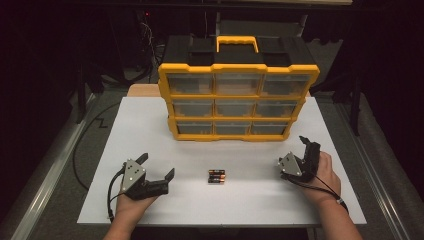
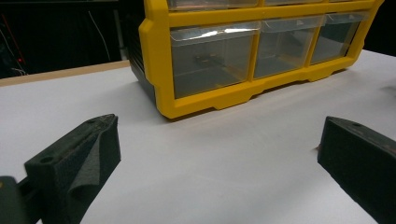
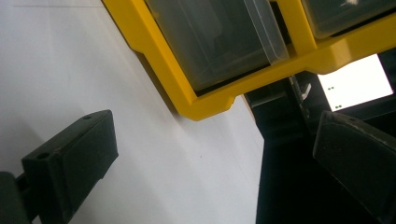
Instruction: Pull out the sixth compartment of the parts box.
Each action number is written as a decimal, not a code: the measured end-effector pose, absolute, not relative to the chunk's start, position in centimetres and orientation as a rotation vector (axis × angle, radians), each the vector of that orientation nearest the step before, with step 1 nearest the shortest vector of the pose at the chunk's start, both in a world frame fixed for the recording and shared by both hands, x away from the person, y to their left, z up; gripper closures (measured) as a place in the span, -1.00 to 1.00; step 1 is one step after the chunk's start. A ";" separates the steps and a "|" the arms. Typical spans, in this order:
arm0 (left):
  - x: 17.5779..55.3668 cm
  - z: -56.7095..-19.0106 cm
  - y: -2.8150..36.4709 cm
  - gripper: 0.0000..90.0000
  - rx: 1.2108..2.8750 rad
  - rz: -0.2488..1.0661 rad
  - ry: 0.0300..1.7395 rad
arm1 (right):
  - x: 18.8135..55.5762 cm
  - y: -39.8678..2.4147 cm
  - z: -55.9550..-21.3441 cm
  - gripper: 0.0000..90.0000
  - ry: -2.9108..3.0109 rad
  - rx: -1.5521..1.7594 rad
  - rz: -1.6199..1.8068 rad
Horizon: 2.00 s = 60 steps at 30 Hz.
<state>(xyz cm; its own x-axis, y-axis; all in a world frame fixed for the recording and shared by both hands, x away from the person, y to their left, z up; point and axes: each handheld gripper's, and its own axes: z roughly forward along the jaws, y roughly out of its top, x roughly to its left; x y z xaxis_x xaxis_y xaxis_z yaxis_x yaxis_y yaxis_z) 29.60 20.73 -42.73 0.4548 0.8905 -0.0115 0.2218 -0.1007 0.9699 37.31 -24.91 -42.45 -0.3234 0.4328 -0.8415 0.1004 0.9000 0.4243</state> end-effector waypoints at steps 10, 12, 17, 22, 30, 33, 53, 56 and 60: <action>29.5 -42.7 20.7 -0.99 1.595 0.762 0.986 | 36.9 -24.2 -42.1 -0.97 1.846 0.303 0.257; 29.5 -42.7 20.8 -0.99 1.591 0.762 0.987 | 36.8 -24.1 -42.0 -0.97 1.835 0.284 0.247; 29.5 -42.6 20.8 -0.99 1.584 0.762 0.985 | 36.7 -23.9 -42.0 -0.97 1.817 0.245 0.216; 29.4 -42.6 20.8 -0.99 1.581 0.760 0.986 | 36.5 -23.5 -41.9 -0.97 1.795 0.202 0.198; 29.4 -42.6 20.8 -0.99 1.574 0.760 0.981 | 36.0 -22.6 -41.6 -0.97 1.779 0.133 0.168; 29.4 -42.6 20.8 -0.99 1.576 0.760 0.982 | 35.9 -22.1 -42.2 -0.97 1.776 0.073 0.121; 29.4 -42.5 21.0 -0.99 1.564 0.769 0.976 | 35.8 -21.3 -43.0 -0.96 1.782 -0.019 0.062; 29.4 -42.5 21.0 -0.99 1.564 0.768 0.972 | 35.5 -21.0 -42.1 -0.96 1.772 0.018 0.085; 29.4 -42.5 21.0 -0.99 1.565 0.763 0.969 | 35.4 -20.2 -41.1 -0.94 1.762 -0.001 0.093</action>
<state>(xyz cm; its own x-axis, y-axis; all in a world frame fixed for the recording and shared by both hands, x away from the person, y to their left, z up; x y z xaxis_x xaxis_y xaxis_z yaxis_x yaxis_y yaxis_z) 29.38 20.96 -42.54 0.4596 0.8879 -0.0198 0.1887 -0.0758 0.9791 35.40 -20.23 -41.10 -0.1926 0.0505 -0.9800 -0.0525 0.9967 0.0616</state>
